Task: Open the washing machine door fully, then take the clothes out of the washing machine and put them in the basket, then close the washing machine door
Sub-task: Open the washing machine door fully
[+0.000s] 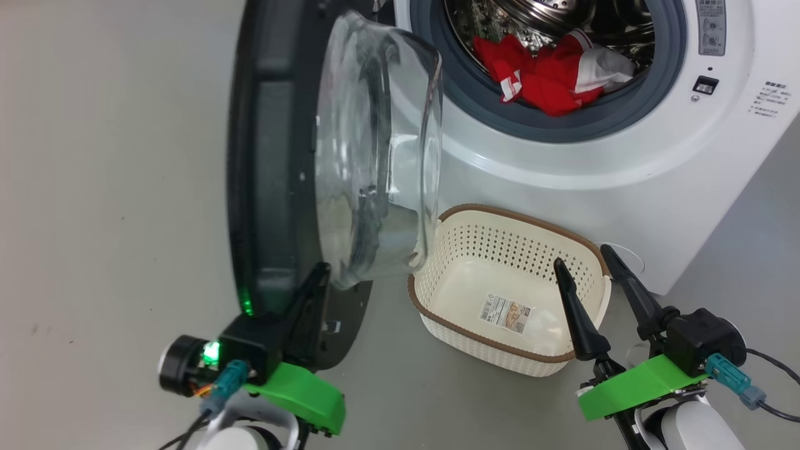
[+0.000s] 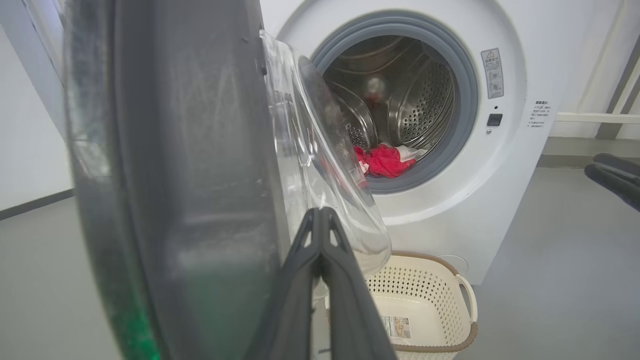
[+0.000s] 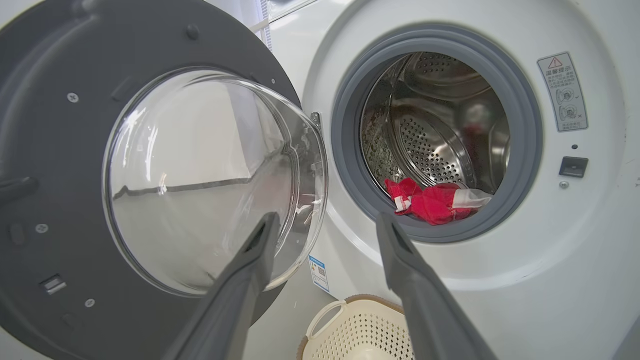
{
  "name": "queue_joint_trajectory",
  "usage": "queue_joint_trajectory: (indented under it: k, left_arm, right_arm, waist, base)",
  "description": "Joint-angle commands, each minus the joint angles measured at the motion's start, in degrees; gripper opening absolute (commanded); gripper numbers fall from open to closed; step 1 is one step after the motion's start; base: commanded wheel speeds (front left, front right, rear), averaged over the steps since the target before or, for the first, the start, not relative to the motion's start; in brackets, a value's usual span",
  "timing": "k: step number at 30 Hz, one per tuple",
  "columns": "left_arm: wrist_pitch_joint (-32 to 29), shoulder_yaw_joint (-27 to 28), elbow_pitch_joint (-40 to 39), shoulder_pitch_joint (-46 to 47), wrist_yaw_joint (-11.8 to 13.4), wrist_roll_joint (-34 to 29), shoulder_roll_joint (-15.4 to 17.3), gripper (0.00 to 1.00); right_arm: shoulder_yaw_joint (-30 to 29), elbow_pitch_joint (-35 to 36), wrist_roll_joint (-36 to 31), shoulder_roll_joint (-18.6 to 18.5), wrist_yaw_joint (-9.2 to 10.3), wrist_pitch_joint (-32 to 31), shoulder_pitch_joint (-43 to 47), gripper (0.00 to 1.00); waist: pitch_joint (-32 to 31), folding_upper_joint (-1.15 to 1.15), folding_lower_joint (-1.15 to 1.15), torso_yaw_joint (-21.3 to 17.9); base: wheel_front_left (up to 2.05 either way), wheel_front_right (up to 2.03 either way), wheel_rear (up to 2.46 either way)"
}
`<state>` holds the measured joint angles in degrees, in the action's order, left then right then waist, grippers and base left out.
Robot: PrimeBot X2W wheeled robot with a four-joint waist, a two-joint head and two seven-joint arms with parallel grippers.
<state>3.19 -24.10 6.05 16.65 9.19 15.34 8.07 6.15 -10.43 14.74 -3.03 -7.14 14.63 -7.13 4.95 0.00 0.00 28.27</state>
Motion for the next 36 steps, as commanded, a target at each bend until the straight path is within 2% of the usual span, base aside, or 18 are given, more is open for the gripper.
queue_joint_trajectory:
  k: [1,10,20,36]
  left_arm:
    - [0.39,3.93,-0.34,0.90,1.69,0.43,2.41,0.00]
    - [1.22,8.73,0.42,1.39,5.56,0.47,5.05,0.00]
    - [2.10,12.79,1.41,1.19,8.00,1.81,6.80,0.00]
    - [7.73,18.39,7.50,3.45,7.59,5.75,8.71,0.00]
  right_arm:
    - [1.35,1.51,0.34,0.15,-0.35,0.37,-0.45,1.00]
    - [1.14,1.75,-0.75,0.15,-0.35,0.37,-0.75,1.00]
    - [0.76,1.82,-1.82,0.15,-0.35,0.37,-0.97,1.00]
    - [0.53,1.94,-3.22,0.15,-0.35,-0.26,-1.26,1.00]
  waist:
    - [0.49,0.00,0.00,-0.35]
    - [2.14,0.00,0.00,-1.20]
    - [3.17,0.00,0.00,-1.12]
    - [4.09,0.00,0.00,-0.88]
  base:
    - [0.00,0.00,0.00]
    - [0.00,0.00,0.00]
    - [0.00,0.00,0.00]
    - [0.00,0.00,0.00]
